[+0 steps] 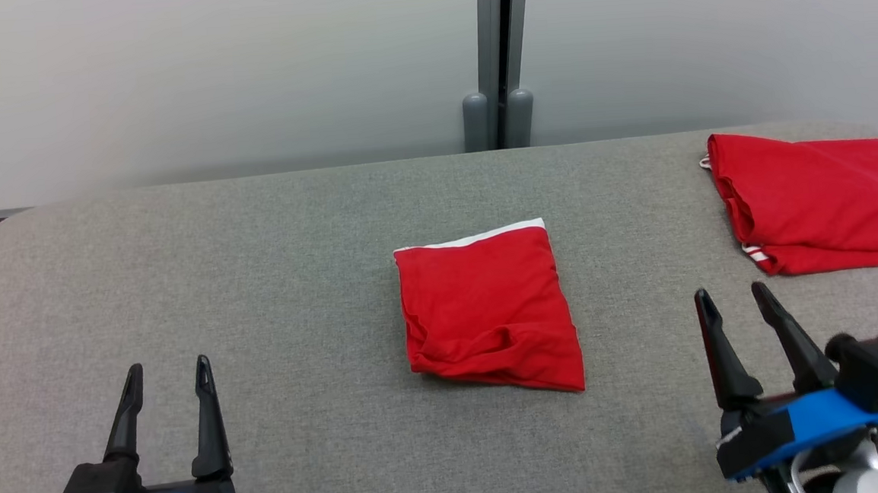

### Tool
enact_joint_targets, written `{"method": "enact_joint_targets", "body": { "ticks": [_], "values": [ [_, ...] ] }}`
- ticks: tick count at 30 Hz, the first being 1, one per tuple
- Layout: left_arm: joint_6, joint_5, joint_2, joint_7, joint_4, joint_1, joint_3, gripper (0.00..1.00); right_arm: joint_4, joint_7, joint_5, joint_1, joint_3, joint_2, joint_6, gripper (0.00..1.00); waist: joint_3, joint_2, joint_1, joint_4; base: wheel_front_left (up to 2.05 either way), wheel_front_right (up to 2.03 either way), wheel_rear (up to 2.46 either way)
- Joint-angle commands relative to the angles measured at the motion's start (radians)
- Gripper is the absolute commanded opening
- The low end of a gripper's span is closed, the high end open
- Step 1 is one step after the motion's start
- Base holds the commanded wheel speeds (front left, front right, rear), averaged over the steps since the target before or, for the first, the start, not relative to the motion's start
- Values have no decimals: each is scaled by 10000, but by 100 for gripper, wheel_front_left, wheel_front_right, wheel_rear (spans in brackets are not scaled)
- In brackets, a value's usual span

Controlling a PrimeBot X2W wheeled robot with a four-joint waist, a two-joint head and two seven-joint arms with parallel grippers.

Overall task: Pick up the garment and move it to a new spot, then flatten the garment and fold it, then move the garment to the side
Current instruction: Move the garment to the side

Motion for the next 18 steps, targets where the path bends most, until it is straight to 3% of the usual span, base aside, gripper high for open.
{"method": "enact_joint_targets", "body": {
  "ticks": [1,12,18],
  "values": [
    [52,-41,25,-28,-2,-270,-38,100,107,19,-169,-610,142,10,6,100,121,0,0,80,0,0,0],
    [35,-67,-131,-136,54,-869,-294,100,1499,531,-418,-3373,846,-84,6,100,918,0,0,649,0,0,0],
    [-25,-151,-238,-351,339,-1341,-471,100,3055,445,-443,-4329,854,-364,6,100,1476,0,0,1269,0,0,0]
  ]
}}
